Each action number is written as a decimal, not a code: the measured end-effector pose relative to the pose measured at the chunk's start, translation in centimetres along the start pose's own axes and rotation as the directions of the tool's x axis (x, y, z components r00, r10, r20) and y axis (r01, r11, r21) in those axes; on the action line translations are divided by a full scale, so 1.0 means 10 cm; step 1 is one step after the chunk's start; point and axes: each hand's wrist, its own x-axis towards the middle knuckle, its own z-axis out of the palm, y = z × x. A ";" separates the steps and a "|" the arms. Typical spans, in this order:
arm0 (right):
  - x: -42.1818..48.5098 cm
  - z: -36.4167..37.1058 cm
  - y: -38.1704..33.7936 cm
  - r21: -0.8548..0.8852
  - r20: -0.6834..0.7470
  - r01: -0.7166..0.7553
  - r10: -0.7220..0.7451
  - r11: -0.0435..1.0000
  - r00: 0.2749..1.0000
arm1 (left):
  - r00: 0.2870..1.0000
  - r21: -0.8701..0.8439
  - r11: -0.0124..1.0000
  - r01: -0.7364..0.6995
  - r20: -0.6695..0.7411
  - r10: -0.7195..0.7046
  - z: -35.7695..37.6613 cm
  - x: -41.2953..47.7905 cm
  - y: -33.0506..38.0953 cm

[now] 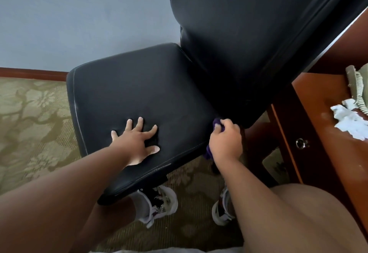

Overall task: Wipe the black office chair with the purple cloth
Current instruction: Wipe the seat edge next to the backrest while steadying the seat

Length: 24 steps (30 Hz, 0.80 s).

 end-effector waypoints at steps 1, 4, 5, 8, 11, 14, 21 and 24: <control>-0.09 0.03 -0.03 0.000 -0.013 0.015 -0.015 1.000 1.000 | 1.000 0.016 1.000 0.004 -0.001 -0.004 0.00 0.01 0.01; -0.50 0.14 -0.13 -0.082 0.008 0.229 -0.229 0.970 0.973 | 1.000 0.062 0.998 0.005 -0.009 -0.004 0.00 0.01 0.01; -0.68 0.20 -0.17 -0.113 0.043 0.328 -0.325 0.938 0.945 | 1.000 0.077 0.997 0.005 -0.010 -0.004 -0.01 0.01 0.00; -1.12 0.33 -0.25 -0.137 0.155 0.521 -0.501 0.843 0.851 | 1.000 0.110 0.994 0.012 -0.010 -0.011 -0.03 0.01 -0.01; -1.14 0.36 -0.24 -0.151 0.199 0.614 -0.585 0.775 0.786 | 1.000 0.105 0.994 0.019 0.000 -0.020 -0.05 0.02 -0.03; -0.96 0.28 -0.19 -0.194 0.188 0.687 -0.661 0.700 0.727 | 1.000 0.060 0.998 0.005 0.006 -0.006 -0.07 0.02 -0.07; 0.02 -0.16 0.22 -0.255 0.023 0.270 -0.274 0.928 0.962 | 1.000 -0.005 1.000 -0.022 0.020 0.023 -0.08 0.04 -0.09; 0.33 -0.22 0.33 -0.174 0.004 0.157 -0.159 0.972 0.987 | 1.000 -0.015 1.000 -0.016 0.020 0.016 -0.07 0.06 -0.09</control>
